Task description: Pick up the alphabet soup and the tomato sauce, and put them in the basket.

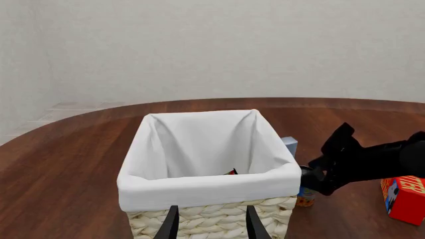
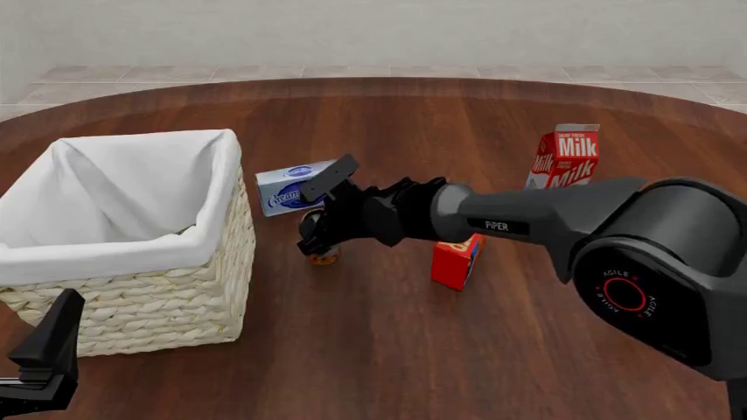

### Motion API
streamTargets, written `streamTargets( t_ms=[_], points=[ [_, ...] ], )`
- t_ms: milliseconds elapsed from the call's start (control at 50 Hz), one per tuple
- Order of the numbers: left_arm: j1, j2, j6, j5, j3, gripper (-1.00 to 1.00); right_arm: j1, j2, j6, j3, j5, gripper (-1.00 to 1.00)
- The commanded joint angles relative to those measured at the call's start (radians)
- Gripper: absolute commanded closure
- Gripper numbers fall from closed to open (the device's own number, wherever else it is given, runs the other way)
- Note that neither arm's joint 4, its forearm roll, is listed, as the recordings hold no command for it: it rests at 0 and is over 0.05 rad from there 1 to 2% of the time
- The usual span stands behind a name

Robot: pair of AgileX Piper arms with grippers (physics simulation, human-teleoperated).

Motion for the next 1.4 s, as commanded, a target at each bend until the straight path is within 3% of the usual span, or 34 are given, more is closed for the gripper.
streamTargets(
  t_ms=[20,1400],
  points=[
    [0.000,0.000,0.000,0.000,0.000,-1.00,-0.007,-0.014,0.015,-0.008,0.007,1.00],
    [0.000,0.000,0.000,0.000,0.000,-1.00,0.033,-0.352,-0.015,0.055,0.098,1.00]
  ],
)
